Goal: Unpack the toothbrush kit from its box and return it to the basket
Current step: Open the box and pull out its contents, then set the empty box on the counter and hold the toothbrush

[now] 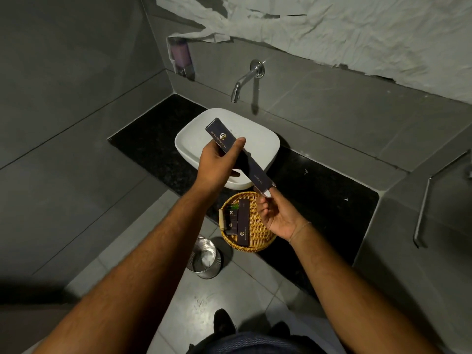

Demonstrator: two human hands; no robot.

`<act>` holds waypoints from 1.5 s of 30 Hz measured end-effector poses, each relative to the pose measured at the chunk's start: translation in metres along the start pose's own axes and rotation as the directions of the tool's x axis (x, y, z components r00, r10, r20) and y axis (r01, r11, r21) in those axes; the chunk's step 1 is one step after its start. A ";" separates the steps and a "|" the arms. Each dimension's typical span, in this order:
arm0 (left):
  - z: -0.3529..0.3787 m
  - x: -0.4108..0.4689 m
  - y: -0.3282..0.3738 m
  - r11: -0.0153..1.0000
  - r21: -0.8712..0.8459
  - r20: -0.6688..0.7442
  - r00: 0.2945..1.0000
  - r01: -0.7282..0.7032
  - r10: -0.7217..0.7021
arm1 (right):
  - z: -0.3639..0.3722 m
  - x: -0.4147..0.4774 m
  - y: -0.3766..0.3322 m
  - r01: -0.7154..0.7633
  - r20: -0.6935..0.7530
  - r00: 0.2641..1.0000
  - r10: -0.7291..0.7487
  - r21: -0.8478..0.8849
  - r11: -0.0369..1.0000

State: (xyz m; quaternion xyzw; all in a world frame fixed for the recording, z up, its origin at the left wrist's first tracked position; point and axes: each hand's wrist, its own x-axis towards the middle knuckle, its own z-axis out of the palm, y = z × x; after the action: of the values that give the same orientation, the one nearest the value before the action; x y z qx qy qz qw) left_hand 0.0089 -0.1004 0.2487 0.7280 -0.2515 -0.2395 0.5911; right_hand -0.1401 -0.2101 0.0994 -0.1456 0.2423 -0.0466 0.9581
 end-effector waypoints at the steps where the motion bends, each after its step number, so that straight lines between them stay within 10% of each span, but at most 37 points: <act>1: 0.000 0.000 0.001 1.000 0.016 0.001 1.000 -0.015 0.015 | 0.000 -0.001 0.001 -0.013 -0.003 1.000 0.013 -0.022 1.000; 31: 0.019 -0.009 0.009 0.984 0.001 0.148 0.973 -0.179 0.176 | 0.002 0.023 0.000 0.065 -0.234 0.970 -0.070 -0.029 0.997; 45: -0.076 -0.016 -0.108 0.974 -0.146 -0.301 0.931 0.171 -0.208 | -0.052 0.021 0.025 -0.229 -0.549 0.833 0.060 -0.245 0.942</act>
State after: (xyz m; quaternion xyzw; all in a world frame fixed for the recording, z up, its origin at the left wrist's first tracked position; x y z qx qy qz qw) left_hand 0.0552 -0.0150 0.1577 0.7418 -0.0681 -0.1908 0.6393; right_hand -0.1456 -0.2027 0.0387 -0.2522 0.5139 0.0256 0.8196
